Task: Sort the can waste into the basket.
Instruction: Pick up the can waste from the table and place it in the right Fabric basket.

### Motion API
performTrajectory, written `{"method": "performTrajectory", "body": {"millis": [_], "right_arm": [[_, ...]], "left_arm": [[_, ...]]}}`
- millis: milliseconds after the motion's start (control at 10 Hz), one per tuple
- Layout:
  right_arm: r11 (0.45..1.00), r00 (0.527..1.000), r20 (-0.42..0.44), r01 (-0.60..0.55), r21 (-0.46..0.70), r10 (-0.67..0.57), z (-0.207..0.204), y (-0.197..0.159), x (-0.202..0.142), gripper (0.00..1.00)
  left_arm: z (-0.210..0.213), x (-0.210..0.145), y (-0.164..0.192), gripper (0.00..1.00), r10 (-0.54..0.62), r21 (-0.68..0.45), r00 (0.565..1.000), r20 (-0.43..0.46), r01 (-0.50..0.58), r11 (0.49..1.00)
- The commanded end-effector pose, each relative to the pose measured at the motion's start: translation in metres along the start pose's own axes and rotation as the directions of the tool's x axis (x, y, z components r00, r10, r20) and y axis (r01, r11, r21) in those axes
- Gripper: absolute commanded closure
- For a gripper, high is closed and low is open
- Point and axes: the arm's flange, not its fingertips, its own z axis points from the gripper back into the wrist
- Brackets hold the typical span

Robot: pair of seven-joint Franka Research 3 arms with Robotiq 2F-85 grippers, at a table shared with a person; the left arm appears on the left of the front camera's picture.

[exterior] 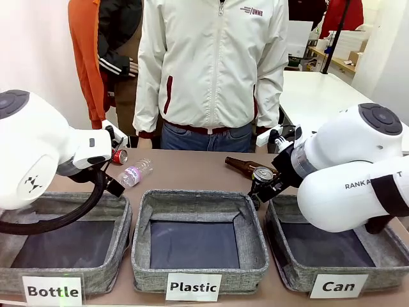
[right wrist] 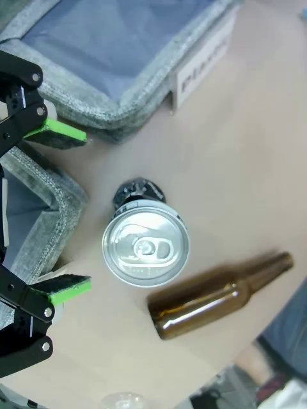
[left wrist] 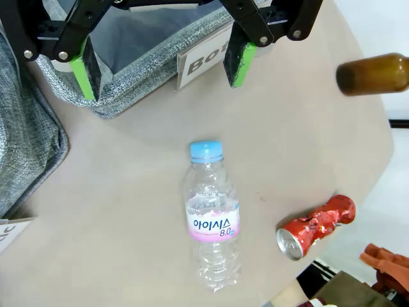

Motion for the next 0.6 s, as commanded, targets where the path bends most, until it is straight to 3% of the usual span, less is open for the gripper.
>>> {"method": "performTrajectory", "body": {"millis": [0, 500], "right_arm": [[1.0, 1.0, 0.0, 0.001, 0.0, -0.001, 0.0, -0.0001, 0.0, 0.0], [1.0, 1.0, 0.0, 0.001, 0.0, -0.001, 0.0, -0.0001, 0.0, 0.0]], "left_arm": [[0.0001, 0.0001, 0.0, 0.0, 0.0, 0.0, 1.0, 0.0, 0.0, 1.0], [0.0001, 0.0001, 0.0, 0.0, 0.0, 0.0, 1.0, 0.0, 0.0, 1.0]]}}
